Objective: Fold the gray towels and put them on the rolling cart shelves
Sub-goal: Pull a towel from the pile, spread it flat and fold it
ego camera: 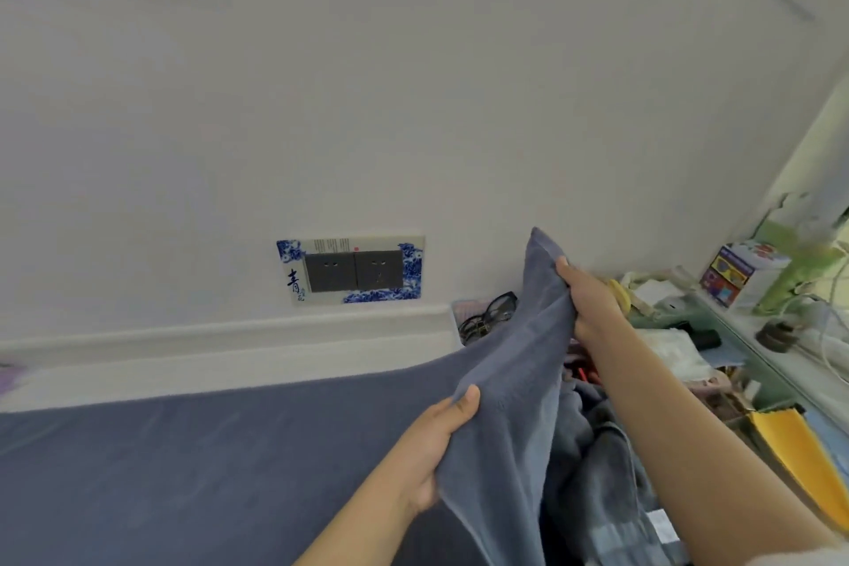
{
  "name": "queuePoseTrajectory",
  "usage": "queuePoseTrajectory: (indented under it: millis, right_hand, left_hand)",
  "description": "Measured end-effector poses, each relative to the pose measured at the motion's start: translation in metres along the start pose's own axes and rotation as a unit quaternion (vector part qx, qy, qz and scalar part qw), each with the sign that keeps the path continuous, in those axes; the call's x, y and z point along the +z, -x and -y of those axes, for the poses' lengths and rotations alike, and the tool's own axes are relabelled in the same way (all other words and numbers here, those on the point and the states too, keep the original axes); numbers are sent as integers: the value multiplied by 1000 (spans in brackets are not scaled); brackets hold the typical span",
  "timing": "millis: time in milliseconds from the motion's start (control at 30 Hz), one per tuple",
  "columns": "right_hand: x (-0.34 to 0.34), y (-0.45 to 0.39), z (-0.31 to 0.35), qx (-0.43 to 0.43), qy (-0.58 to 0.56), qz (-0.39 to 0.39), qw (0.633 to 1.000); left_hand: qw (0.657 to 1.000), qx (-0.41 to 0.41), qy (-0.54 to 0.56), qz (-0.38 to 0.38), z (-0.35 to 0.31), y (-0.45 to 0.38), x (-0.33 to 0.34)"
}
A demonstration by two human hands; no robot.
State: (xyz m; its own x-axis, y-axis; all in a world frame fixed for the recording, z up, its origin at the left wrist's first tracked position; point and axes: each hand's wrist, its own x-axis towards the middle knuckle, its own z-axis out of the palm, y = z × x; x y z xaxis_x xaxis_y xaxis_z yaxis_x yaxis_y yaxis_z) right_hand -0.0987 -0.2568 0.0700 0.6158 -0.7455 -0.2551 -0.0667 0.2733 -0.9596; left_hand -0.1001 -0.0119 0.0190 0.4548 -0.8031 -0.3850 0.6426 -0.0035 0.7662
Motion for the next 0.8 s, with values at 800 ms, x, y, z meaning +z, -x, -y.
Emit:
queuePoseTrajectory:
  millis: [800]
  right_hand:
    - [555,246,-214,-94,149,226,958]
  left_hand:
    - [844,114,-109,-513,-26,343,-389]
